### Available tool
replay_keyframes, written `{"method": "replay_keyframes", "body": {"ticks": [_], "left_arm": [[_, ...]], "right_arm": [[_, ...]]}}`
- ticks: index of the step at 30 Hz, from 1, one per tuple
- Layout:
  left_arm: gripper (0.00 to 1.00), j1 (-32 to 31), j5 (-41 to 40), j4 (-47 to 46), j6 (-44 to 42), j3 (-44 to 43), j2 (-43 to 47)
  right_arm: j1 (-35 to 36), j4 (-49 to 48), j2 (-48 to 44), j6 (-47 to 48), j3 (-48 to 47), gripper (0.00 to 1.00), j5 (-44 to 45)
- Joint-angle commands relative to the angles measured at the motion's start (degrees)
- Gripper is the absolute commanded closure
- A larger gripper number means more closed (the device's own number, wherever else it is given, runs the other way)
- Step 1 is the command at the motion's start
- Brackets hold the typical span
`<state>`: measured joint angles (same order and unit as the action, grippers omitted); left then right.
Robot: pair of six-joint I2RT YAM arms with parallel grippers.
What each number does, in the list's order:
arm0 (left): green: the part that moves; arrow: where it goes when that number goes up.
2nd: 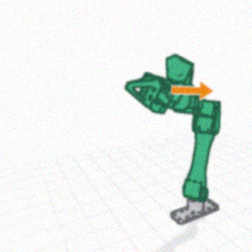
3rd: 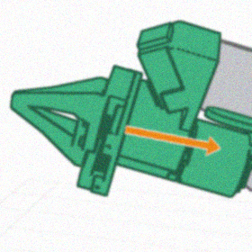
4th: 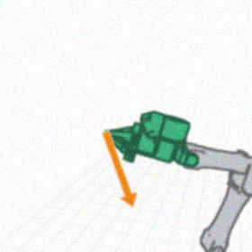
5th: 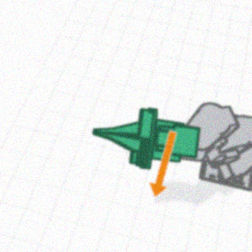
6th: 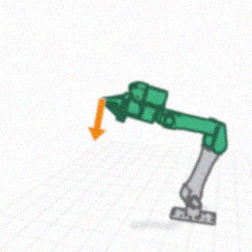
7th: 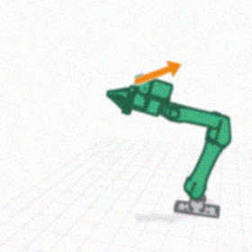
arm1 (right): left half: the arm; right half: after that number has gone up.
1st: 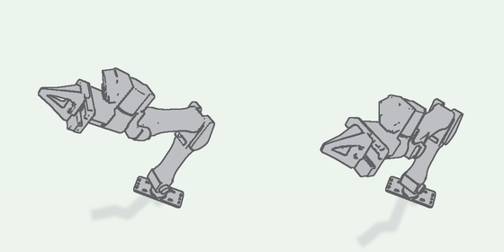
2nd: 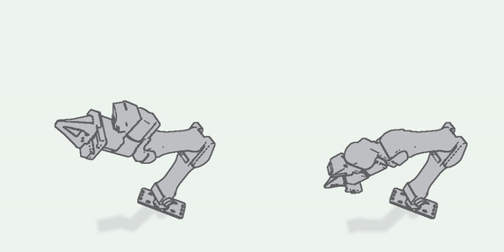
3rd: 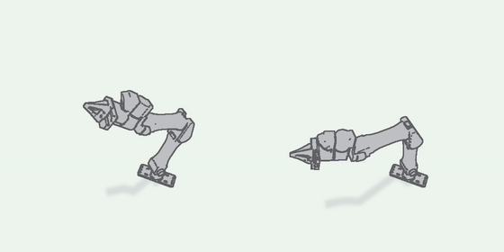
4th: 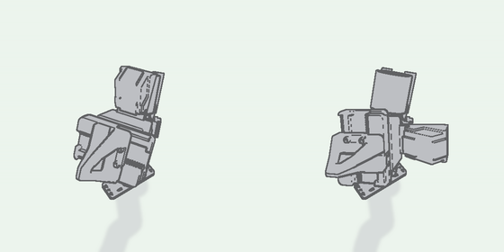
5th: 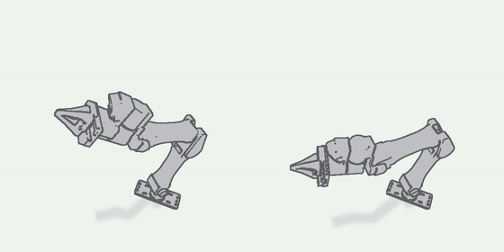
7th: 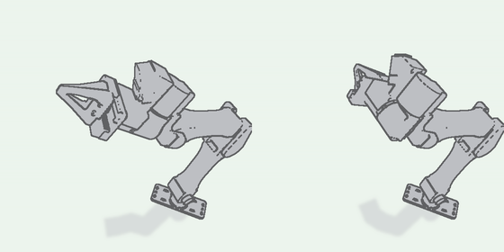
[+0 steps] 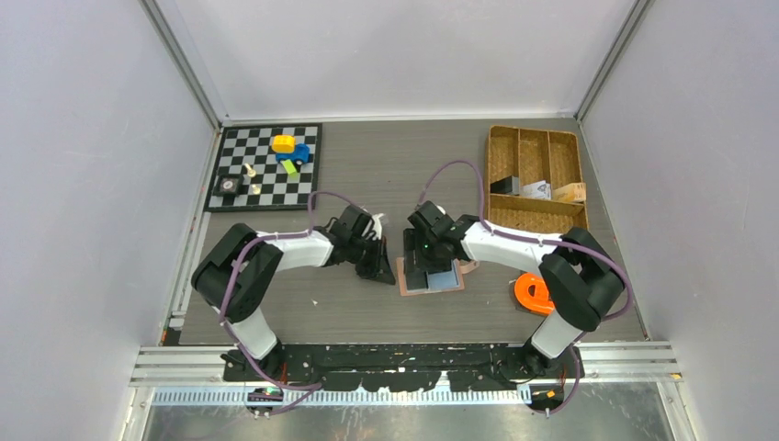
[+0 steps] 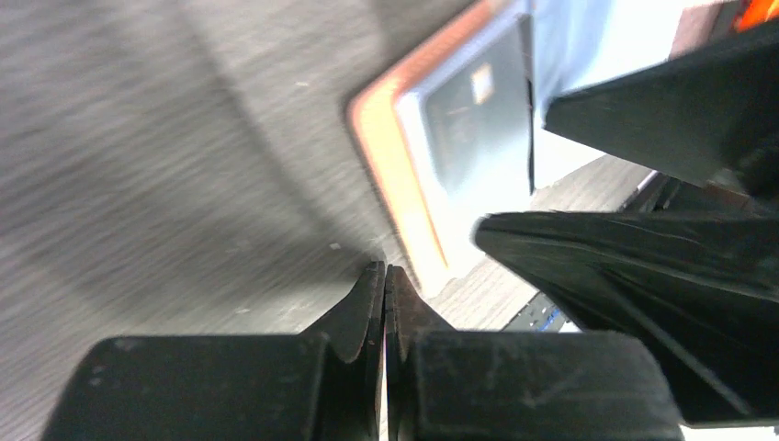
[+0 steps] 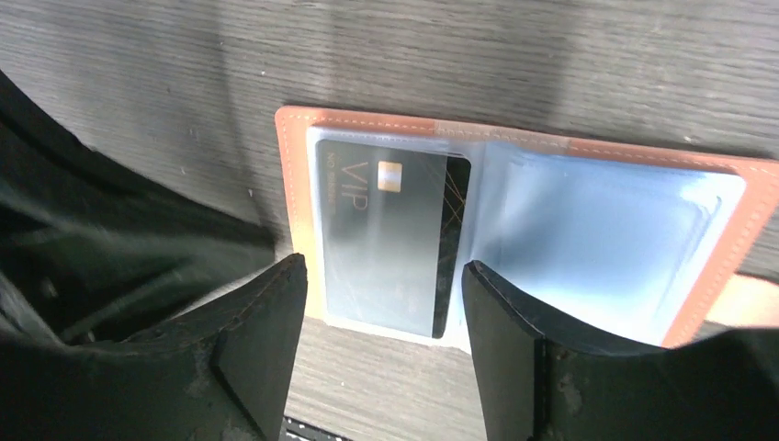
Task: Put the credit cards into the card holder
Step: Insert the credit card into the card holder, then pick up the credit card from the storage box.
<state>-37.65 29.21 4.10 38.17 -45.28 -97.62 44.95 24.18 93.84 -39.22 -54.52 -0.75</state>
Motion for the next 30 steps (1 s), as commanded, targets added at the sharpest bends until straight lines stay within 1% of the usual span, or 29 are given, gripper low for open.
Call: {"method": "replay_keyframes", "body": {"ticks": [1,3,6,7,10,14,16,18,19,23,24,26,28,30], "left_arm": [[1.00,4.2,-4.5,3.8,-3.3,1.5,3.3],[1.00,5.9,-4.5,5.3,-4.3,1.4,4.5],[1.00,8.1,-4.4,7.3,-5.3,1.1,6.3],[0.98,9.0,-4.3,8.0,-5.6,0.9,7.0],[0.84,10.2,-4.3,11.1,-6.4,-0.7,9.7],[0.57,10.9,-4.8,17.2,-8.2,-4.4,13.7],[0.43,11.2,-5.7,20.5,-9.3,-7.1,15.6],[0.32,12.0,-5.9,24.1,-10.8,-10.2,17.4],[0.29,12.6,-5.7,25.8,-11.4,-11.7,17.8],[0.22,15.4,-3.4,32.4,-15.5,-20.1,19.0],[0.21,15.9,-3.6,34.2,-17.1,-22.0,19.2],[0.19,16.5,-6.8,37.7,-20.1,-25.4,19.2],[0.18,16.5,-9.8,38.1,-21.5,-26.3,19.1],[0.17,17.0,-10.2,37.2,-21.9,-25.7,19.1]], "right_arm": [[-0.1,6.5,-5.8,2.1,-5.0,0.29,4.8],[-1.2,9.7,-7.1,2.2,-6.0,0.27,6.9],[-4.6,13.3,-9.1,3.1,-7.0,0.26,8.3],[-6.0,14.2,-10.0,3.5,-7.0,0.26,8.8],[-12.3,17.4,-12.5,6.1,-7.8,0.23,10.0],[-21.6,21.5,-13.4,10.4,-11.0,0.21,11.3],[-25.8,21.9,-13.1,13.0,-13.1,0.21,11.9],[-30.1,22.0,-11.9,14.9,-15.8,0.21,12.7],[-31.8,22.0,-10.9,15.7,-17.5,0.21,13.0],[-36.8,23.1,-4.0,19.4,-25.3,0.21,15.2],[-38.0,23.3,-2.3,20.2,-27.1,0.21,15.2],[-40.1,23.4,1.2,22.2,-30.1,0.20,14.6],[-41.8,23.2,4.8,24.1,-33.1,0.20,12.7],[-42.9,23.2,8.3,25.7,-36.3,0.20,11.0]]}}
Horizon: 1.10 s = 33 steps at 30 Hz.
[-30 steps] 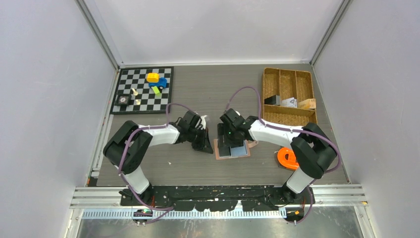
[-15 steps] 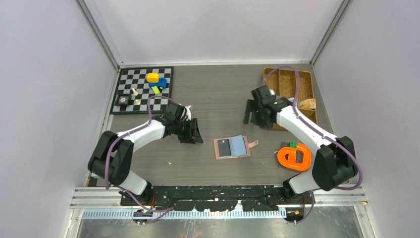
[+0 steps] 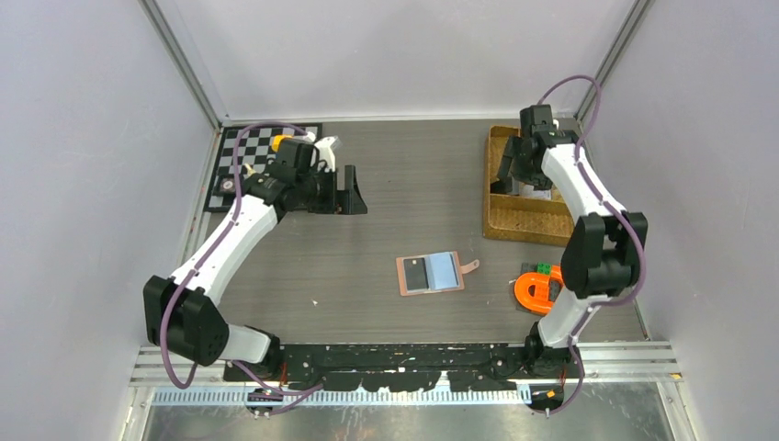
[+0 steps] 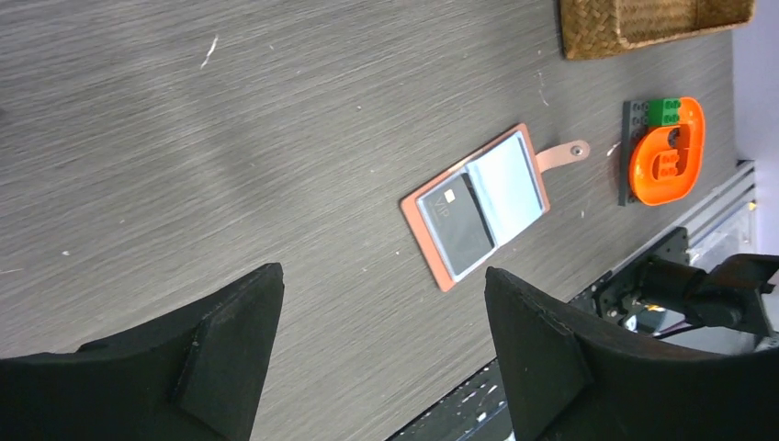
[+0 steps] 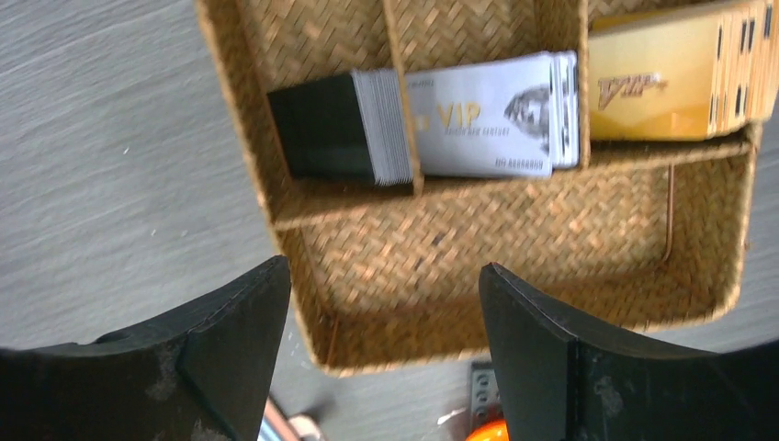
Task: Put the credit cards into the card holder
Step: Pick up the credit card from the storage box.
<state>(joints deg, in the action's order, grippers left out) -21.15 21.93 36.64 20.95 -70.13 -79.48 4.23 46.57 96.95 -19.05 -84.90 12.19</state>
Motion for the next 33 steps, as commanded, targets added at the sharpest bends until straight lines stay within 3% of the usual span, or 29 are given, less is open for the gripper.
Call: {"method": "replay_keyframes", "body": {"ticks": [1,15,33], "left_arm": [[0.17,1.0,-2.9,3.9,-4.7,-0.2,1.2],[0.16,2.9,-3.3,3.2,-5.1,1.2,0.8],[0.16,3.5,-2.3,3.1,-4.9,1.3,0.1]], "right_arm": [[-2.6,0.8,7.0,6.4,-7.3,0.20,-2.8],[-5.3,4.0,21.8,10.0,-18.5,0.21,-7.1],[-7.5,6.7,22.5,8.8,-19.4,0.29,-4.6]]}}
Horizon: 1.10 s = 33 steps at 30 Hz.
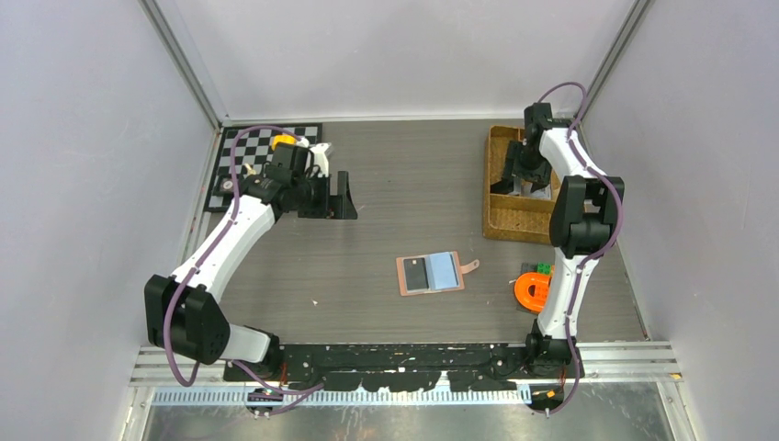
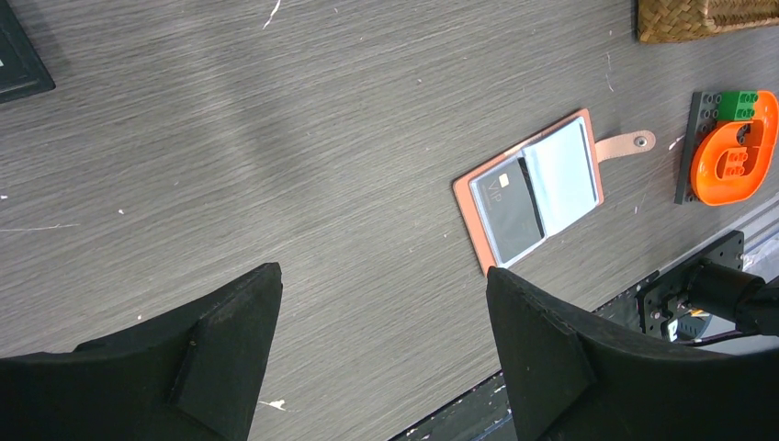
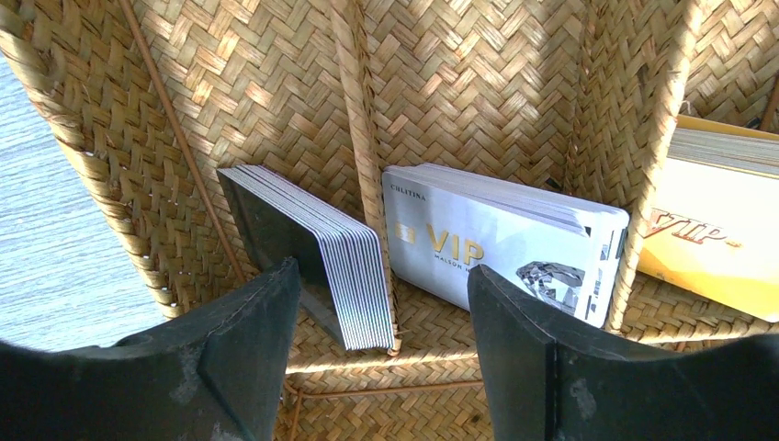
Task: Put the credit cards into the card holder
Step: Pick up the credit card from the storage box.
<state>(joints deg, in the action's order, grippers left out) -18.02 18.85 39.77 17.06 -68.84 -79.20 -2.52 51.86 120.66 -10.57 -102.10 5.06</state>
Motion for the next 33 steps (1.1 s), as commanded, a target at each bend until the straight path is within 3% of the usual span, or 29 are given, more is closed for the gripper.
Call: {"method": "replay_keyframes", "body": {"ticks": [1,11,21,33], "left_arm": [[0.16,0.4,0.8,0.0,-1.0,0.1,-0.2],[0.16,0.4,1.3,0.0,-0.9,0.1,-0.3],[0.16,0.5,1.5,0.0,-0.9,0.1,-0.3],[0.16,0.5,1.9,0.1,-0.9,0.0,-0.3]], "right_arm": [[-0.7,1.5,-1.6,0.2,-2.2,0.29,2.6],[-0.8,2.5,-3.3,0.3,-2.7,0.30,3.9],[-1.2,2.8,-3.6,0.0,-2.7,0.40,4.0],[-2.0,3.4,-4.9,0.0,-3.2,0.39,4.6]]}}
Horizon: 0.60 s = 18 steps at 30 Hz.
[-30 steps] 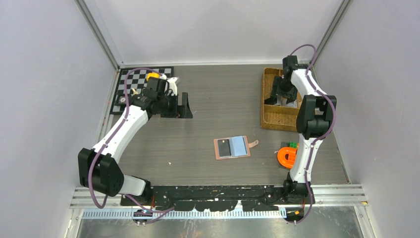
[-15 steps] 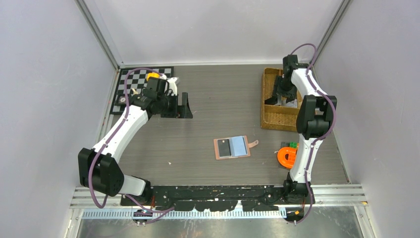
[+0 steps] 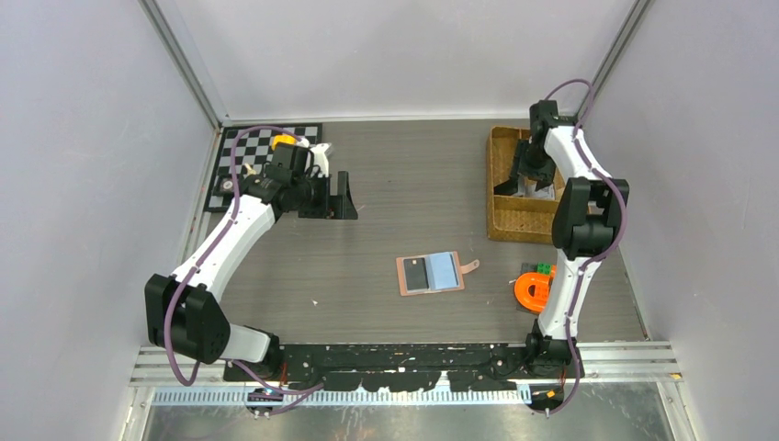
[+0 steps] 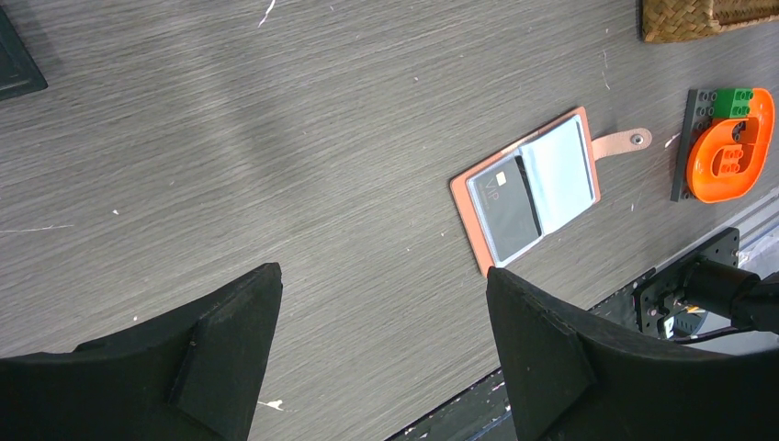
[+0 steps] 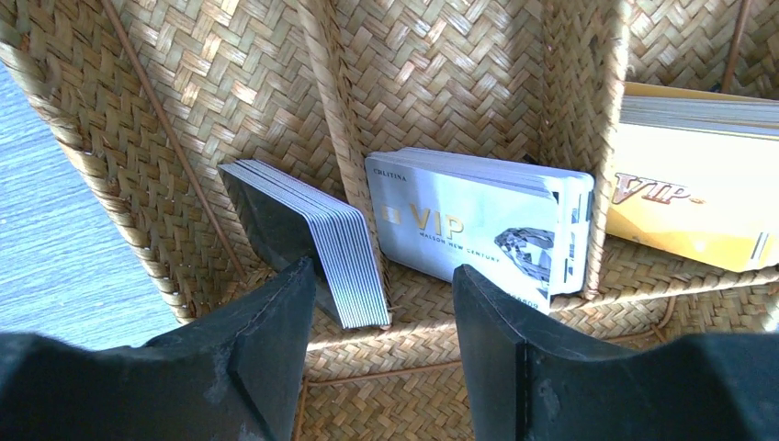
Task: Put the credit cards into the card holder
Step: Pick up the credit card from the storage box.
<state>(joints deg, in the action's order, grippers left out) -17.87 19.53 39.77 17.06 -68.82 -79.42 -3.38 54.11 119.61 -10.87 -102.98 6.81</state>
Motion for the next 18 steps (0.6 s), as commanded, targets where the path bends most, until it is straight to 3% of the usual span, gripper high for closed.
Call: {"method": "replay_keyframes", "body": {"ticks": [1,18], "left_arm": [[0.16,0.4,1.2,0.1,-0.9,0.0,-0.2],[0.16,0.5,1.4,0.0,-1.0,0.1,-0.3]], "right_arm": [[-1.2,1.2,-4.0,0.4,-2.3,0.39,2.9],[-3.8,1.7,-8.8,0.6,-1.5,0.36,1.9]]}}
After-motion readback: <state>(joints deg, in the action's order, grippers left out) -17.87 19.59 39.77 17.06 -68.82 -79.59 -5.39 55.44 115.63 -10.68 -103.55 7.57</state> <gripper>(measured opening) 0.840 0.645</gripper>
